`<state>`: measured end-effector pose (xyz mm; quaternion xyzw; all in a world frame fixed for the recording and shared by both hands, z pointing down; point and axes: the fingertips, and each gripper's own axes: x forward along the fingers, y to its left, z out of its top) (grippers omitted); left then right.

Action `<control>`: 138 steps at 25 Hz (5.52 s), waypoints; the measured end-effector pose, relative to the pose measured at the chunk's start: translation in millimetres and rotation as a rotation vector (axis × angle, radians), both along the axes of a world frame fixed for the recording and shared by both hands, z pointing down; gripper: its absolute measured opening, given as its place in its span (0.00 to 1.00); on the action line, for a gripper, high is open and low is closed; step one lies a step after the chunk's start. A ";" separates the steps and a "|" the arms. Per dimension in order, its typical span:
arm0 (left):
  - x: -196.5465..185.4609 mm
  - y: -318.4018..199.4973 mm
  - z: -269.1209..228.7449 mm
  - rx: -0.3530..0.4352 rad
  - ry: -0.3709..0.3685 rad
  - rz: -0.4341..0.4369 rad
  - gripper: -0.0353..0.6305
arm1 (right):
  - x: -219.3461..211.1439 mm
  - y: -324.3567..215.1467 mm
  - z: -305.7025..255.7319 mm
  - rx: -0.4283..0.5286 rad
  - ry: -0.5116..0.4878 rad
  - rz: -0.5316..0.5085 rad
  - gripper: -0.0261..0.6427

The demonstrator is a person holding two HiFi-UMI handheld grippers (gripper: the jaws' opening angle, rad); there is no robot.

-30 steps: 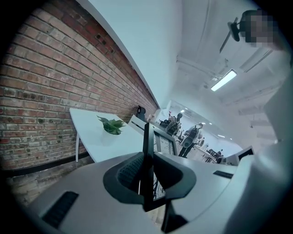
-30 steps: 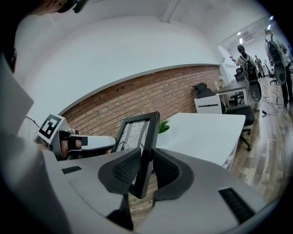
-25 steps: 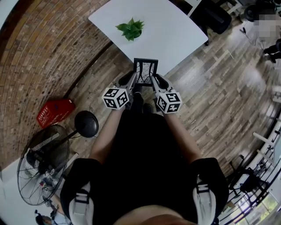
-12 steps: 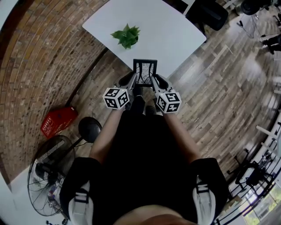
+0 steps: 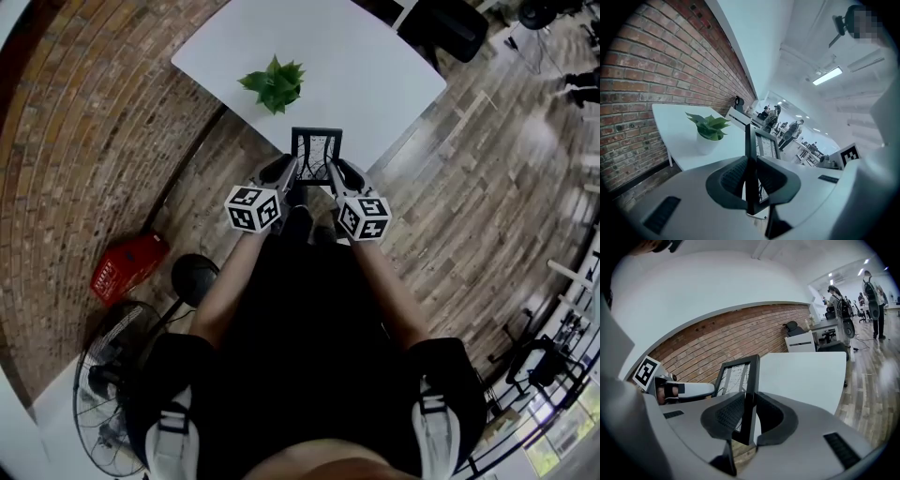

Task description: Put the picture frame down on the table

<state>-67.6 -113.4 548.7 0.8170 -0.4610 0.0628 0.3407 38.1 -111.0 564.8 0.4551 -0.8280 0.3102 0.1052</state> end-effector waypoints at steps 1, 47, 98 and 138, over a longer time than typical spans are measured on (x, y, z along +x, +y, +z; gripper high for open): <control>-1.8 -2.5 2.8 -0.004 0.002 0.007 0.17 | -1.7 -2.2 1.5 -0.001 0.003 0.004 0.15; -5.7 -59.8 107.0 -0.163 0.000 0.055 0.17 | -6.4 -52.4 98.1 -0.151 0.053 0.015 0.15; -5.9 -77.7 182.2 -0.327 -0.009 0.035 0.17 | -11.3 -74.8 169.8 -0.317 0.156 -0.053 0.17; -3.6 -44.2 90.2 -0.114 -0.059 -0.048 0.09 | 4.4 -33.8 90.1 -0.044 0.245 -0.280 0.03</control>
